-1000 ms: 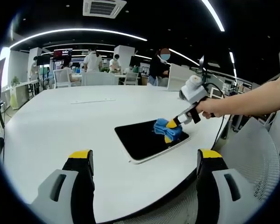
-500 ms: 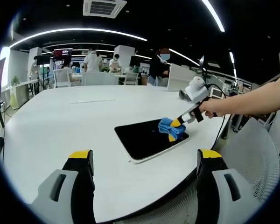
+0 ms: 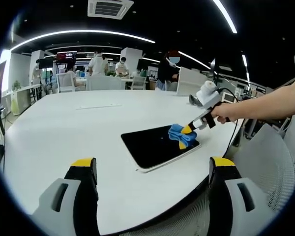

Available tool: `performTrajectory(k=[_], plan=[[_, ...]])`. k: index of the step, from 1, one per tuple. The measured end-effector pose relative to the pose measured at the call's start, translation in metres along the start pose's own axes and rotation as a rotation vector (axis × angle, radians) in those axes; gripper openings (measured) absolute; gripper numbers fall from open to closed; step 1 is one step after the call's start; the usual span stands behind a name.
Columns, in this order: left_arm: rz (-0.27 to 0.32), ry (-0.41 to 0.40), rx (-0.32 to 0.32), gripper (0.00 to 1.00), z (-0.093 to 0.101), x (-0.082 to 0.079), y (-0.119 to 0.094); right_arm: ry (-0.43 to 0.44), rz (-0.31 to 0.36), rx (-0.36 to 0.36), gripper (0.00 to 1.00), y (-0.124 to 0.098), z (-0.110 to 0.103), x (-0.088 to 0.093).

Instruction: Wipe the mirror surface with the cleaning cloth until all visible marks leave the cleaned area.

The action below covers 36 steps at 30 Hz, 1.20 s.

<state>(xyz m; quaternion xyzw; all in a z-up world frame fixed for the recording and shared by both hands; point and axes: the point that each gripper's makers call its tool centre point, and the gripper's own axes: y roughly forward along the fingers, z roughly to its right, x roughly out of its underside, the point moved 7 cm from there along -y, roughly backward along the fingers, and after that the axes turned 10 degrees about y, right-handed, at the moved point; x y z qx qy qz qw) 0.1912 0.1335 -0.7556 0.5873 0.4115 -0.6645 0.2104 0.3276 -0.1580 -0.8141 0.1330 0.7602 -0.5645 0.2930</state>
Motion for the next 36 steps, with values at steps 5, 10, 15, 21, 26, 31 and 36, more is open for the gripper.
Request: performTrajectory(k=[5, 10, 15, 21, 26, 31, 36], plan=[[-0.01, 0.002, 0.005, 0.95, 0.0, 0.001, 0.001, -0.027, 0.005, 0.028, 0.0, -0.003, -0.007, 0.004], [-0.015, 0.002, 0.005, 0.95, 0.0, 0.001, 0.001, -0.01, 0.017, 0.036, 0.0, -0.004, -0.008, 0.005], [-0.019, 0.002, 0.005, 0.94, 0.0, 0.001, 0.0, -0.014, -0.001, 0.031, 0.0, -0.005, -0.011, 0.008], [-0.021, 0.002, 0.006, 0.94, 0.0, 0.002, 0.0, -0.006, 0.012, 0.039, 0.0, -0.009, -0.015, 0.016], [-0.015, 0.002, 0.006, 0.94, 0.0, 0.001, -0.001, -0.005, 0.019, 0.036, 0.0, -0.012, -0.017, 0.021], [-0.018, 0.001, 0.006, 0.93, 0.0, 0.002, -0.002, -0.009, 0.011, 0.03, 0.0, -0.016, -0.022, 0.028], [-0.012, 0.004, -0.007, 0.94, -0.001, 0.001, -0.003, -0.014, 0.011, 0.022, 0.0, -0.02, -0.025, 0.034]])
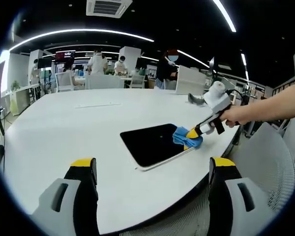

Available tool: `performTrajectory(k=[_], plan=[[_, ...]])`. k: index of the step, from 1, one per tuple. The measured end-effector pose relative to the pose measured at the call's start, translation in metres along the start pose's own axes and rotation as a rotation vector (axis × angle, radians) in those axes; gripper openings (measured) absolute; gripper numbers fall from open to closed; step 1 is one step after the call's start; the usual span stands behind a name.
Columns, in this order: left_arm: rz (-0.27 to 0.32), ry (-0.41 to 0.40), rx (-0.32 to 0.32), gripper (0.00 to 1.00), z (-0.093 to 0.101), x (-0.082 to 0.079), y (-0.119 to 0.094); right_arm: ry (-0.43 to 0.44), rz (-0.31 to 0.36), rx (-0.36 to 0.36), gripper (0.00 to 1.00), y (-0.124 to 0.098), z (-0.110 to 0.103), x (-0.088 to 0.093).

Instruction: Wipe the mirror surface with the cleaning cloth until all visible marks leave the cleaned area.

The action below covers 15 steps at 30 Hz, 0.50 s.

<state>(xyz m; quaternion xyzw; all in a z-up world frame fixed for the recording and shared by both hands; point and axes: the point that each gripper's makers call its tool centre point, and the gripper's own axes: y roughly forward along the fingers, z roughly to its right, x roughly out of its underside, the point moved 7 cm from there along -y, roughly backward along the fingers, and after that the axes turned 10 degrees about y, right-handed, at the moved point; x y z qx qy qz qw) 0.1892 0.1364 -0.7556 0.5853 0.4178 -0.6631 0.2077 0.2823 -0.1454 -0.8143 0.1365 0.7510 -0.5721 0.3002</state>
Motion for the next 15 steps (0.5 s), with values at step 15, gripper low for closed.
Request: performTrajectory(k=[15], plan=[[-0.003, 0.005, 0.009, 0.95, 0.0017, -0.0005, -0.0023, -0.024, 0.029, -0.024, 0.0, -0.0065, -0.0041, 0.0092]])
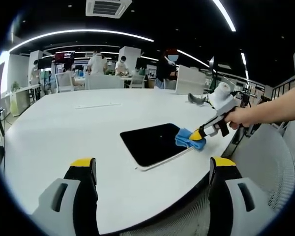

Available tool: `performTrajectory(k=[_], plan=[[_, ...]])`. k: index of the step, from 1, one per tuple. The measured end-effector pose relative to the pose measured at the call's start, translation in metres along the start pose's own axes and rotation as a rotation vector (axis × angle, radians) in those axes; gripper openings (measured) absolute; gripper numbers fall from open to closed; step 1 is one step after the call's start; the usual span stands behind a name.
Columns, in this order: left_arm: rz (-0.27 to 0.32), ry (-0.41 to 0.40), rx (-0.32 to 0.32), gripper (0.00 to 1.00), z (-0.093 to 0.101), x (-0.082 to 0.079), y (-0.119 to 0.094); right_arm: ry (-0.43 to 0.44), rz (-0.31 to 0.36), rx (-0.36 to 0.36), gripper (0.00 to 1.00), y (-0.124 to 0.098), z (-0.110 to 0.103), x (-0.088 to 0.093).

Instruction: Wipe the mirror surface with the cleaning cloth until all visible marks leave the cleaned area.

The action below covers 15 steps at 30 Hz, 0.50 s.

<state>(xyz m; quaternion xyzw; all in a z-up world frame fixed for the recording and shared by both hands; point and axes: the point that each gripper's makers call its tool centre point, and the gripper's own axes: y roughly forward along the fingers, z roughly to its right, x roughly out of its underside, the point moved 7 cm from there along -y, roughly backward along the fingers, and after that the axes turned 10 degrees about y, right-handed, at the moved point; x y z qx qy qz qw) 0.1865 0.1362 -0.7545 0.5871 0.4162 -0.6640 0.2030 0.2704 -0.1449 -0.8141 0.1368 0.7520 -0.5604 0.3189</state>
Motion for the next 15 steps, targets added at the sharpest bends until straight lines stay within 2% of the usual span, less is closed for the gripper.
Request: performTrajectory(k=[3, 6, 11, 15], plan=[[0.0, -0.001, -0.003, 0.94, -0.0002, 0.0, -0.0004, 0.017, 0.012, -0.024, 0.0, 0.0003, 0.0027, 0.0003], [0.002, -0.001, -0.004, 0.94, -0.0005, -0.0003, -0.0004, -0.017, 0.018, -0.037, 0.0, 0.0005, 0.0023, 0.0006], [0.0, -0.003, -0.001, 0.94, -0.0004, -0.0001, -0.0005, -0.015, 0.031, -0.05, 0.0, 0.0006, 0.0029, 0.0008], [0.024, -0.01, 0.012, 0.95, 0.0006, -0.0023, -0.0006, -0.036, 0.06, -0.065, 0.0, 0.0001, 0.003, 0.0036]])
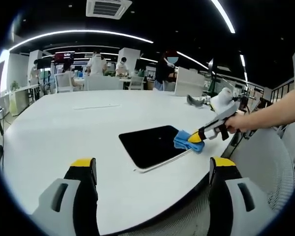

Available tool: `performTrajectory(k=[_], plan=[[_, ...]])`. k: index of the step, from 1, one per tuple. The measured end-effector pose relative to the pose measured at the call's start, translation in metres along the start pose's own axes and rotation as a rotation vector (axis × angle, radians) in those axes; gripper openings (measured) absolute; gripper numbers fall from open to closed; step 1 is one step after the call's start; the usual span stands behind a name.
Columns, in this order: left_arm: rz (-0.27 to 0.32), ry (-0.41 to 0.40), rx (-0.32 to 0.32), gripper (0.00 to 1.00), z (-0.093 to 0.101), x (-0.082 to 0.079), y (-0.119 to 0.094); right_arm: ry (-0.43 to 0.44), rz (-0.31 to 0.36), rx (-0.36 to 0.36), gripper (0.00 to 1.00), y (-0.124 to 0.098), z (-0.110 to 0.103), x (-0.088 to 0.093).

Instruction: Wipe the mirror surface with the cleaning cloth until all visible marks leave the cleaned area.

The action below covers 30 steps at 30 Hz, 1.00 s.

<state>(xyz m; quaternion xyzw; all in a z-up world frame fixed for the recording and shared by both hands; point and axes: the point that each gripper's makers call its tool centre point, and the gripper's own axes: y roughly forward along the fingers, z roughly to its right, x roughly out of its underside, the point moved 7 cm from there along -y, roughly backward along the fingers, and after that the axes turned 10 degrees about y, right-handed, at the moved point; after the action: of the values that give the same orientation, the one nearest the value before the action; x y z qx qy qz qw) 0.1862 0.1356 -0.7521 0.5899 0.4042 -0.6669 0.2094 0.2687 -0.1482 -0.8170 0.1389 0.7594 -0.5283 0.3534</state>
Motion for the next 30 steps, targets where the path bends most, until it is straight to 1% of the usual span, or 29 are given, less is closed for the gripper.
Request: performTrajectory(k=[3, 6, 7, 10, 13, 21, 25, 30], plan=[[0.003, -0.003, 0.0, 0.95, 0.0, 0.0, 0.0, -0.049, 0.022, -0.027, 0.0, 0.0, 0.0, 0.0], [-0.001, -0.003, 0.002, 0.94, 0.0, 0.0, 0.001, -0.037, 0.022, -0.038, 0.0, 0.0, 0.002, 0.0], [-0.001, -0.003, 0.002, 0.94, 0.0, 0.0, 0.001, -0.049, 0.023, -0.045, 0.0, 0.001, 0.001, 0.0], [-0.006, -0.002, 0.004, 0.94, 0.0, 0.0, 0.002, -0.077, 0.018, -0.059, 0.0, 0.002, 0.0, -0.002], [-0.01, -0.001, 0.004, 0.94, 0.0, 0.001, 0.002, -0.118, 0.002, -0.054, 0.0, 0.003, -0.002, -0.004], [-0.013, -0.001, 0.007, 0.94, 0.0, 0.001, 0.002, -0.109, 0.007, -0.07, 0.0, 0.003, 0.001, -0.004], [-0.016, -0.001, 0.007, 0.94, 0.0, 0.001, 0.003, -0.14, 0.01, -0.095, 0.0, 0.007, -0.003, -0.006], [-0.02, -0.001, 0.0, 0.92, -0.001, 0.001, 0.002, -0.142, 0.012, -0.107, 0.0, 0.01, -0.006, -0.008]])
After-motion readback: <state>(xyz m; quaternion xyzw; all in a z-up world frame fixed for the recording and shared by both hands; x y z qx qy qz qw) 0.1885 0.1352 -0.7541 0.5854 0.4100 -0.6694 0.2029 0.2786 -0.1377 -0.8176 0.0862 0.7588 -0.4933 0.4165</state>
